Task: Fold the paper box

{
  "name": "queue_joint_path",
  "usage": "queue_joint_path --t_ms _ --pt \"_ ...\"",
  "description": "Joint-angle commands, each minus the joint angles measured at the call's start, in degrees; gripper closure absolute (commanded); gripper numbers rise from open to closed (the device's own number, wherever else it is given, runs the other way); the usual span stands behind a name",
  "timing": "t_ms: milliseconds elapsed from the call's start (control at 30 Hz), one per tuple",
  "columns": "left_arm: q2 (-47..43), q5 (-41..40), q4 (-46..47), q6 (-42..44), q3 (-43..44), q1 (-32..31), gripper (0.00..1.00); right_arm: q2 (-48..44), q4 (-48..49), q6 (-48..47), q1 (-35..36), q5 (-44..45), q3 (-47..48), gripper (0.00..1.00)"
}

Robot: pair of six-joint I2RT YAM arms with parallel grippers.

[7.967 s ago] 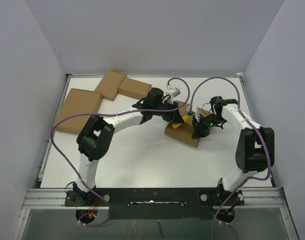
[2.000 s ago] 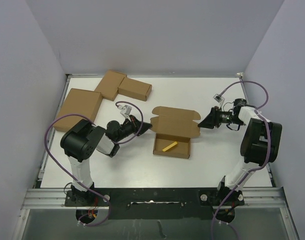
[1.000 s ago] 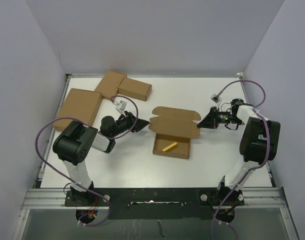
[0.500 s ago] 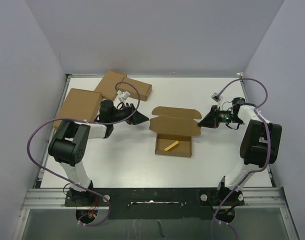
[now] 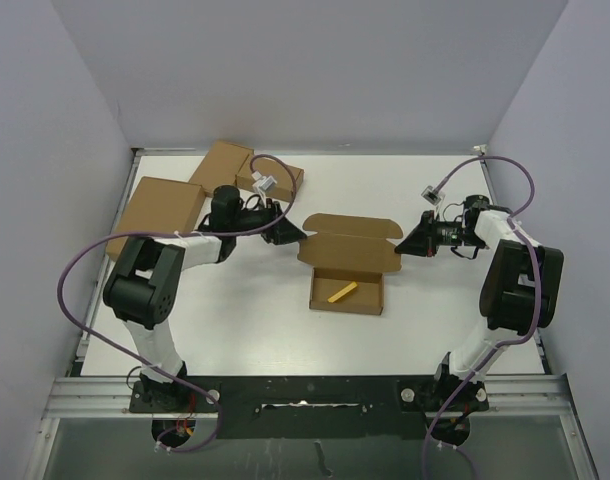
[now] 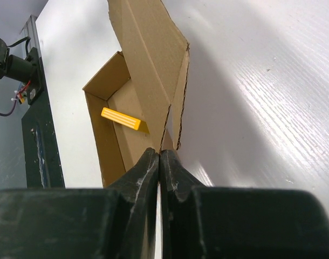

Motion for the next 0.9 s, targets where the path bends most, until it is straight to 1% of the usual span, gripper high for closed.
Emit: queue_joint_path --t_ms 0,133,200,233,300,467,567,600,633,700,867 --pt "2.2 1.3 -5.0 4.4 4.2 -1.0 0.52 -3.7 -0.4 -1.2 0.6 -2.5 1.9 1.00" --pt "2.7 0.8 -8.1 6.1 5.2 -1.2 0.55 -3.8 -0.4 -1.2 0.7 -2.4 1.9 1.00" --pt "2.9 0.8 -8.7 6.4 5.4 -1.3 0.59 -3.8 -0.4 -1.2 0.8 -2.4 1.9 1.00" --pt "3.1 1.0 -8.9 6.4 5.7 -1.3 0.62 -3.8 -0.3 -1.2 0.8 -2.4 1.9 1.00" --pt "3.7 1.5 -9.2 6.1 6.3 -1.4 0.72 -3.9 -0.4 -1.2 0.9 -2.4 1.9 1.00" --pt "4.3 2.6 -9.0 5.5 6.8 -2.0 0.83 -4.1 -0.3 -1.1 1.2 -2.2 1.9 1.00" --pt "3.8 2.1 -9.1 5.4 6.4 -2.3 0.95 -4.7 0.1 -0.6 1.4 -1.9 1.9 1.00" --pt "3.4 1.5 -9.1 5.4 6.3 -2.4 0.98 -4.9 0.5 -0.1 1.6 -1.6 1.8 1.00" --pt "2.9 0.6 -9.3 5.3 6.0 -2.6 1.00 -5.5 1.3 0.7 1.9 -1.0 1.6 1.00" --pt "1.4 -2.1 -9.8 5.0 5.5 -3.1 1.00 -7.0 3.9 3.4 3.3 1.7 1.1 1.00" --pt "-2.7 -10.9 -7.8 1.0 2.7 -4.8 1.00 -14.0 12.4 11.4 9.0 11.8 -0.3 1.00"
